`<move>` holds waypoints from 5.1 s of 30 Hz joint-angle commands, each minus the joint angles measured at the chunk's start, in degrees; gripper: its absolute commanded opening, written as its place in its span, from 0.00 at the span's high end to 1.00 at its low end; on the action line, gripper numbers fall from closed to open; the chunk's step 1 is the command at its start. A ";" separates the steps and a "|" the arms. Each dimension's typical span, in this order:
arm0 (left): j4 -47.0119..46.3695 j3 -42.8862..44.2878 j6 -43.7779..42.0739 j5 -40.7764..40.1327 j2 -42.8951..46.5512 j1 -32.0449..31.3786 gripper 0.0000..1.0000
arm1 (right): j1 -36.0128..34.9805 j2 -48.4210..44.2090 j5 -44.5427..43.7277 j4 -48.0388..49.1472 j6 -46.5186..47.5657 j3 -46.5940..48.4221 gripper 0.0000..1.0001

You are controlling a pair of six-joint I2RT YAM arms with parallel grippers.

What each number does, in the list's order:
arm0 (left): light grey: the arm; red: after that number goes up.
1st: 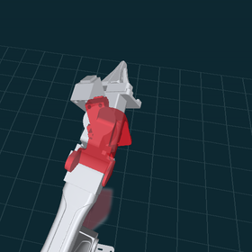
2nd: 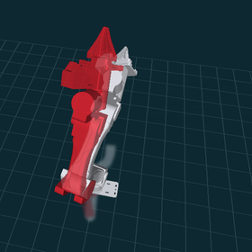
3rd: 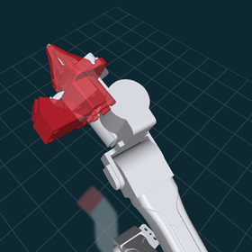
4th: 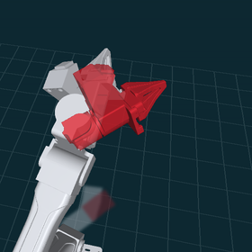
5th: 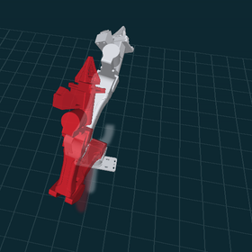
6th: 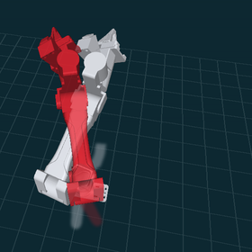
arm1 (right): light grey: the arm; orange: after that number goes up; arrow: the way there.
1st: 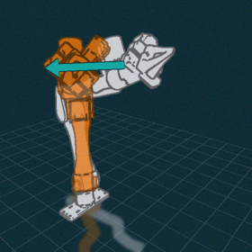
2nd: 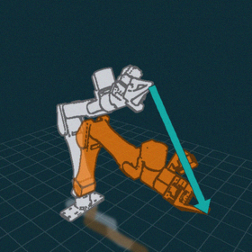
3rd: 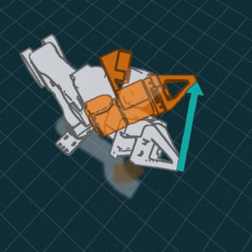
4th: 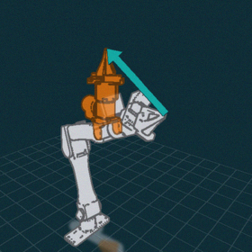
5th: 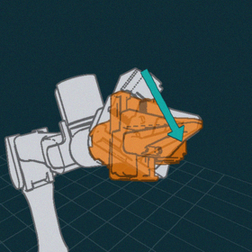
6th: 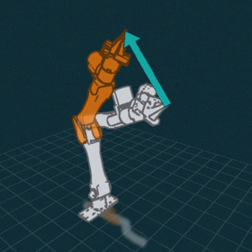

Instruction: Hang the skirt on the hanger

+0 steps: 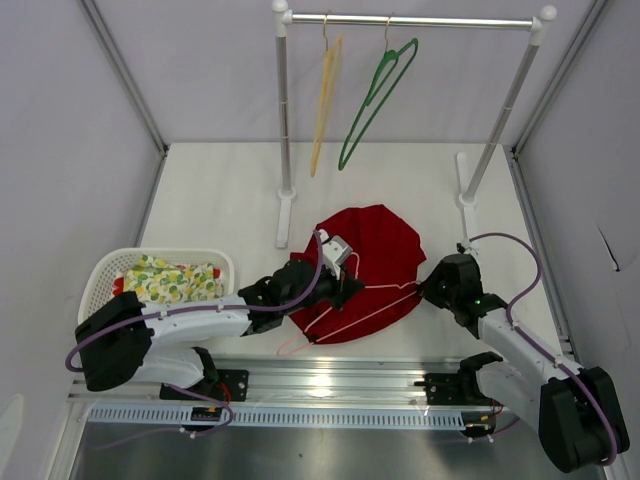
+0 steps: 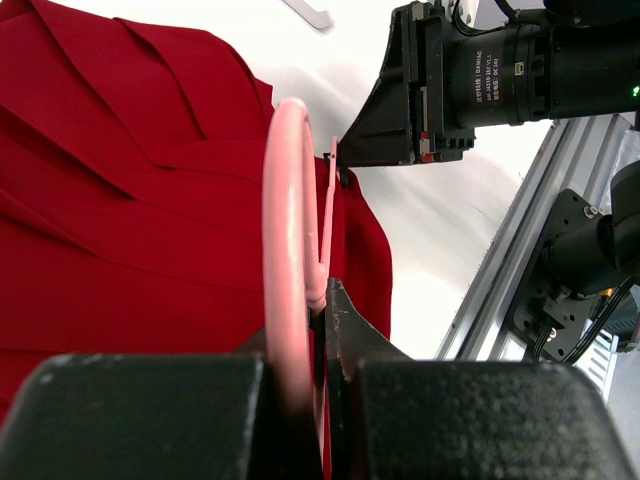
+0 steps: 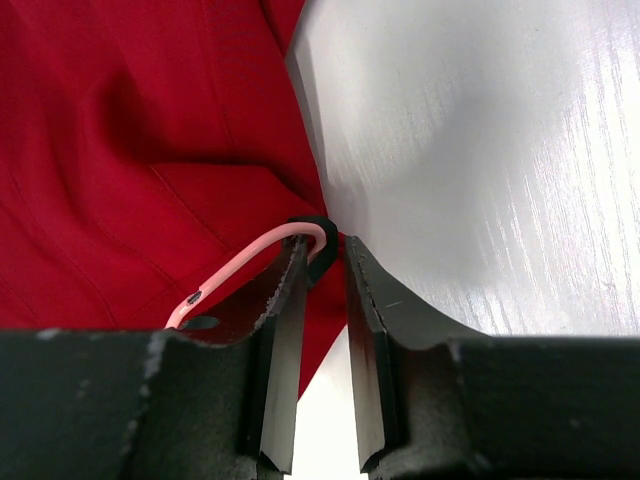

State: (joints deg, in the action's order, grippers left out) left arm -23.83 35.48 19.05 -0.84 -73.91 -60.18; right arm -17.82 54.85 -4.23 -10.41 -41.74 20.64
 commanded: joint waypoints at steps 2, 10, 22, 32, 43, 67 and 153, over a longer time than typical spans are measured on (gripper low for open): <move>0.46 2.31 -0.68 0.40 -0.45 0.42 1.00 | -0.19 -0.27 -1.83 -0.04 0.43 0.36 0.72; 0.46 2.13 -0.59 0.40 -0.53 0.42 1.00 | -0.19 1.22 -1.31 2.15 -0.19 0.01 0.80; 0.54 2.13 -0.50 0.40 -0.53 0.42 1.00 | -0.11 1.23 -1.31 3.03 -1.15 0.27 0.94; 1.60 2.13 -0.68 0.40 -0.53 0.42 1.00 | 0.16 -3.08 -2.54 -0.74 -0.54 0.89 1.00; 2.83 2.22 -1.38 2.77 -0.45 0.42 1.00 | 1.21 -4.32 -2.28 -2.07 0.60 1.94 1.00; 7.91 5.82 -1.56 1.11 -3.70 0.33 1.00 | 1.83 -2.47 -4.03 -6.37 1.04 4.06 0.90; 13.90 6.44 1.87 -11.46 -3.96 0.42 1.00 | 7.01 10.19 6.43 15.86 -4.84 -0.78 0.78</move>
State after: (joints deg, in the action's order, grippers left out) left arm -15.27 41.08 22.04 -8.97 -77.95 -60.07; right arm -11.33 65.25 1.32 2.37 -45.82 19.29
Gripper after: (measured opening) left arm 0.058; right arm 0.230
